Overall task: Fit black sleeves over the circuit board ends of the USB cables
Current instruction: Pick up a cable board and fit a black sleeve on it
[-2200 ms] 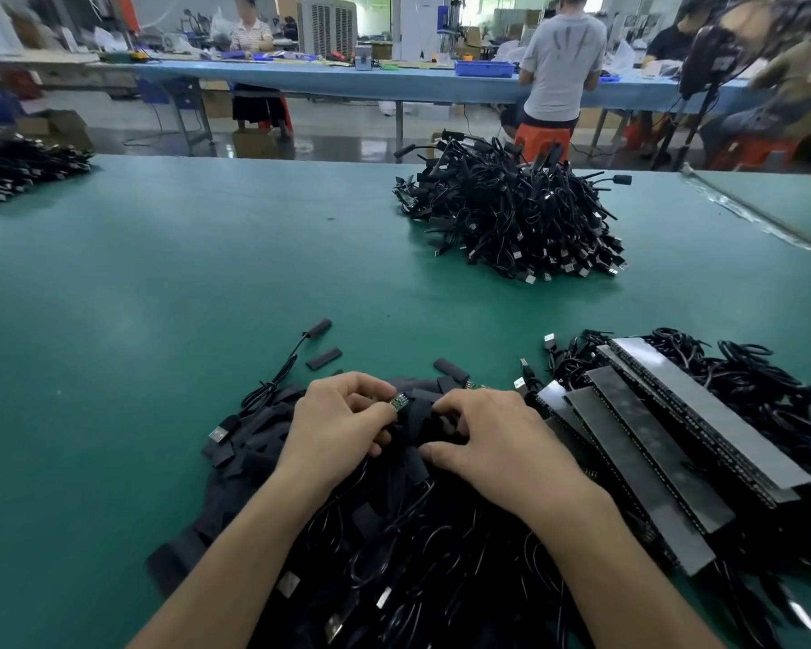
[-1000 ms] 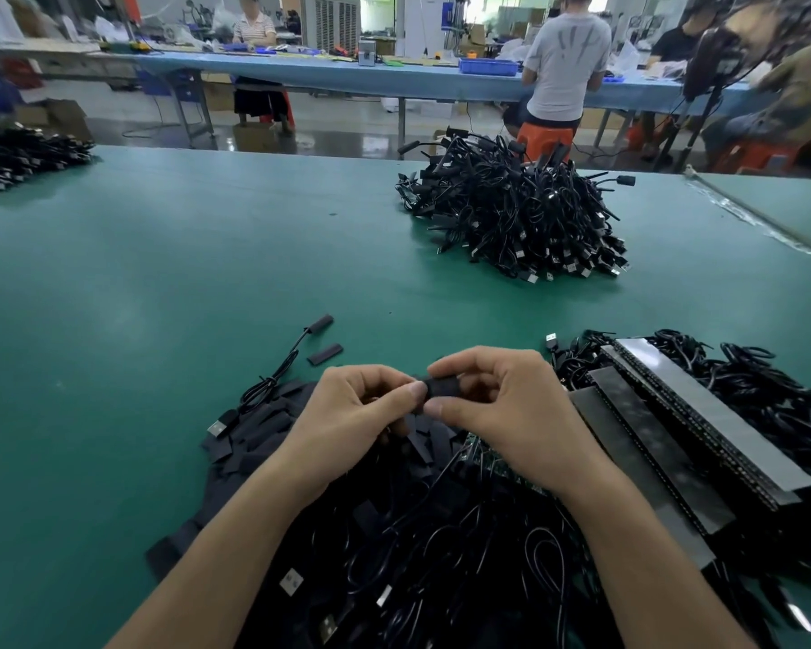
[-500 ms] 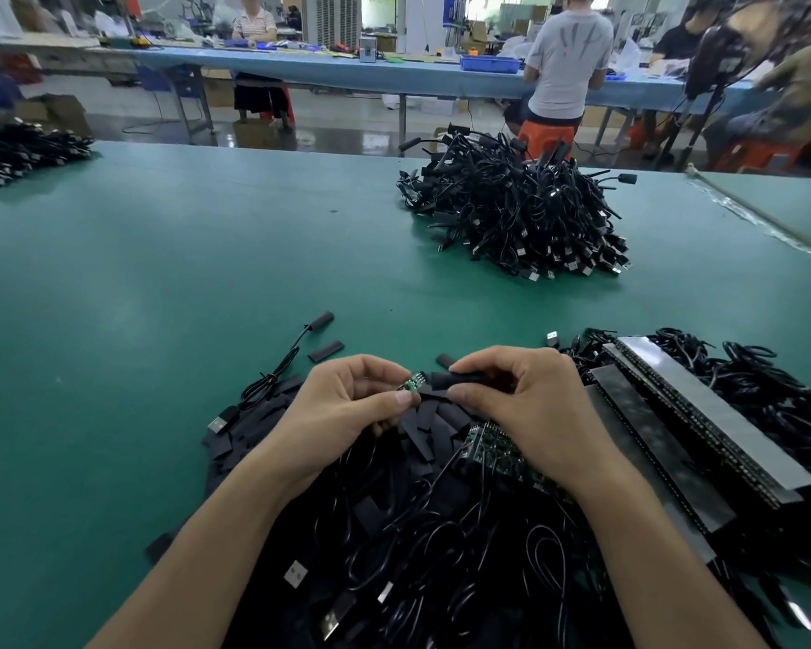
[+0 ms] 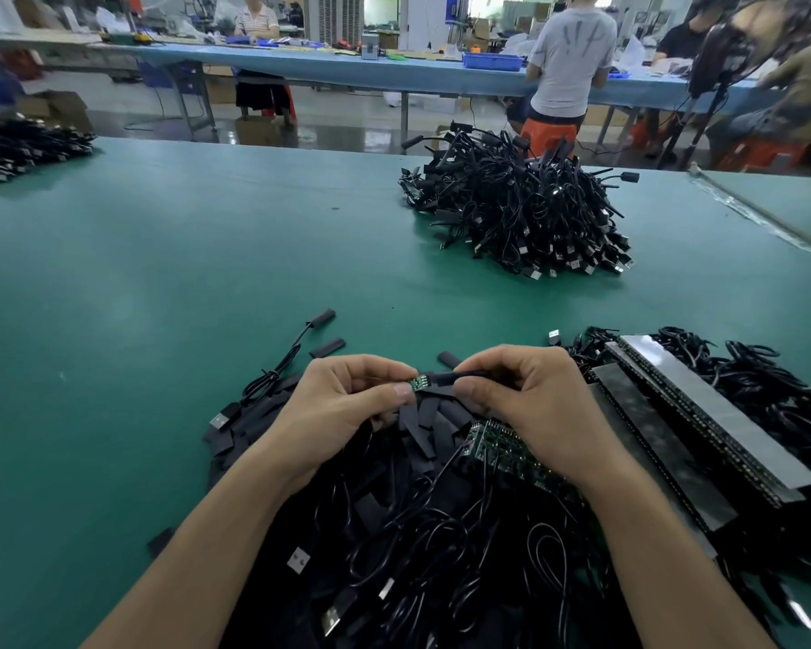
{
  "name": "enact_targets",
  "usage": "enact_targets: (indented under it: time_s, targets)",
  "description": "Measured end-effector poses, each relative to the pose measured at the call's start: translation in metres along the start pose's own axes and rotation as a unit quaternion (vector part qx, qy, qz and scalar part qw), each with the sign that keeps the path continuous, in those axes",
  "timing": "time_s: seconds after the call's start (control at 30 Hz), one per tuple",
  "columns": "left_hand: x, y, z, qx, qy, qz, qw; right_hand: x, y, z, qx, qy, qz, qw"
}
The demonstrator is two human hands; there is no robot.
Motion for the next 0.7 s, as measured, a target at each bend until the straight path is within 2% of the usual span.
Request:
enact_targets:
  time_s: [0.37, 0.7]
  targets:
    - [-0.0006, 0.0004, -0.0043, 0.019, -0.026, -0.008, 0.999, 0.0032, 0.0014, -0.0052, 0.02, 0.04, 0.003, 0.999]
    - [0.0014, 0.0006, -0.0047, 0.02, -0.027, -0.003, 0.999, 0.0047, 0.0014, -0.0074, 0.025, 0.001, 0.0, 1.0]
Point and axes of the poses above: each hand's wrist, its own y-axis away from the middle knuckle, its own z-axis out of the back of the hand, x = y × z, the point moved 10 cm from there along -y, towards the middle knuckle, and after that the axes turned 8 degrees about y, right-handed, at the moved point
